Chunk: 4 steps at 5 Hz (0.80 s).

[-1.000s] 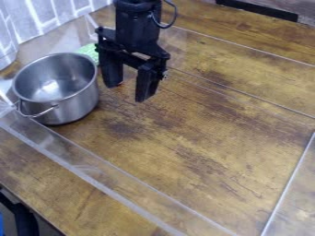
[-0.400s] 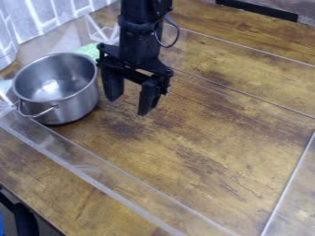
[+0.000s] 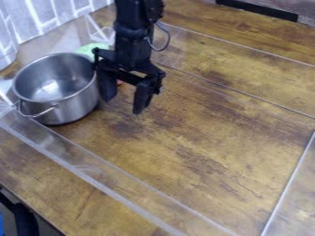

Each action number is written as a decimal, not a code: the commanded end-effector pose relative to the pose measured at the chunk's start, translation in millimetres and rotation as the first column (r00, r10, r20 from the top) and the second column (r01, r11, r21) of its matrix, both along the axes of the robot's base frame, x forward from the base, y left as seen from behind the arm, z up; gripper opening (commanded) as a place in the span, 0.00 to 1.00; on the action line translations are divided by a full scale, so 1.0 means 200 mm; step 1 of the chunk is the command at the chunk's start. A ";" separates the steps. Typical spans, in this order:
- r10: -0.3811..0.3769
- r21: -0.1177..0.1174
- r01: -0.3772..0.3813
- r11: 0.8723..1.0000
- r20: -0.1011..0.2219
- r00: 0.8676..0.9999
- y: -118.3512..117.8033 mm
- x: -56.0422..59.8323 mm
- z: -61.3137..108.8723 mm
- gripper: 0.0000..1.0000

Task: Move the pink spoon to the right side of the table

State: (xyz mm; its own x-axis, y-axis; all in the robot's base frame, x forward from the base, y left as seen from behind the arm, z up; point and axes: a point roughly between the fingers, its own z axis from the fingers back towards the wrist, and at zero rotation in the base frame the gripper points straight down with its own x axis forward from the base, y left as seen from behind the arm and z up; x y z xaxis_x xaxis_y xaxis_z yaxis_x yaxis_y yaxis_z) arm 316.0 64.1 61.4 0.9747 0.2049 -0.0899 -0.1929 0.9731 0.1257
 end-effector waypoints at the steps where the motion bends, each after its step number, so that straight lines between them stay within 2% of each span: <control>1: 0.075 0.019 -0.077 0.997 0.086 0.994 0.15 0.13 0.08 1.00; 3: 0.002 0.027 -0.007 1.000 0.171 0.985 0.36 0.20 0.18 1.00; 4: 0.007 0.039 -0.015 0.999 0.195 0.981 0.44 0.21 0.19 1.00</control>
State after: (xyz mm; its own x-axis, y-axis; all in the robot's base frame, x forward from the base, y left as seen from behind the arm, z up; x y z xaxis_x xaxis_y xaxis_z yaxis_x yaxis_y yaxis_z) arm 354.7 136.4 80.7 0.9797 0.1948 0.0468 -0.1990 0.9733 0.1143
